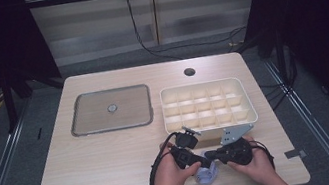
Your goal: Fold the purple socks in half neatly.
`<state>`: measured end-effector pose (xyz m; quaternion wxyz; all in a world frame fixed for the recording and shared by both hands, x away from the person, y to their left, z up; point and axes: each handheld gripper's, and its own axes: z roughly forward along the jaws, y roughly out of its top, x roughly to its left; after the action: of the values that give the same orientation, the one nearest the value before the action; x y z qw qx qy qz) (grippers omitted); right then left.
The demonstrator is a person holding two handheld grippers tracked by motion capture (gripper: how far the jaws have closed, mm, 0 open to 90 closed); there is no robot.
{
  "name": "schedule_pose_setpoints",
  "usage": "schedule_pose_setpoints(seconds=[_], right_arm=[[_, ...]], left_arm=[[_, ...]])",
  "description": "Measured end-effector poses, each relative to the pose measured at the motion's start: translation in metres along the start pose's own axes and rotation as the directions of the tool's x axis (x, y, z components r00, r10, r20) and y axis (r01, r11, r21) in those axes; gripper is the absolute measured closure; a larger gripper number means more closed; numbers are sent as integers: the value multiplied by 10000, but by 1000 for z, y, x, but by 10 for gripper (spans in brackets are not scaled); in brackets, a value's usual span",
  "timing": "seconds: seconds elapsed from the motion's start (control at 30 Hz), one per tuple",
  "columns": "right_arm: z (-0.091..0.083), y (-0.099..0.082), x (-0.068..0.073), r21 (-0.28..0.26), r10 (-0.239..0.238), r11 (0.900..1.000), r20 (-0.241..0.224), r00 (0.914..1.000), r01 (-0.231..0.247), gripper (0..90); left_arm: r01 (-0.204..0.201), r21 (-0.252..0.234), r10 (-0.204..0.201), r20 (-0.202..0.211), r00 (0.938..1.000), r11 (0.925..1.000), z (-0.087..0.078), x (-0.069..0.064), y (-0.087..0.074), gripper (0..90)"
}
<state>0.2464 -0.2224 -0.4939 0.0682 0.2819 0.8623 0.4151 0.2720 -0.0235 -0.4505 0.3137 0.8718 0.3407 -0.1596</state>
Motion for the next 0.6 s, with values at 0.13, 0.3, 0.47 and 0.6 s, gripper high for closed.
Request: schedule_pose_setpoints(seconds=[0.13,0.3,0.47,0.6], right_arm=[[0,0,0,2,-2,10000,1,10000,2,900],[1,0,0,-22,25,10000,-33,10000,-25,900],[1,0,0,-7,17,10000,-32,10000,-17,900],[1,0,0,-21,28,10000,-49,10000,-29,900]], left_arm=[[57,159,-56,-75,10000,9999,5,2,0,754],[147,320,-141,-165,9998,9994,16,1,-2,770],[134,357,-127,-193,9997,9993,22,1,-5,812],[51,407,-39,-302,9995,9992,19,-2,-5,839]])
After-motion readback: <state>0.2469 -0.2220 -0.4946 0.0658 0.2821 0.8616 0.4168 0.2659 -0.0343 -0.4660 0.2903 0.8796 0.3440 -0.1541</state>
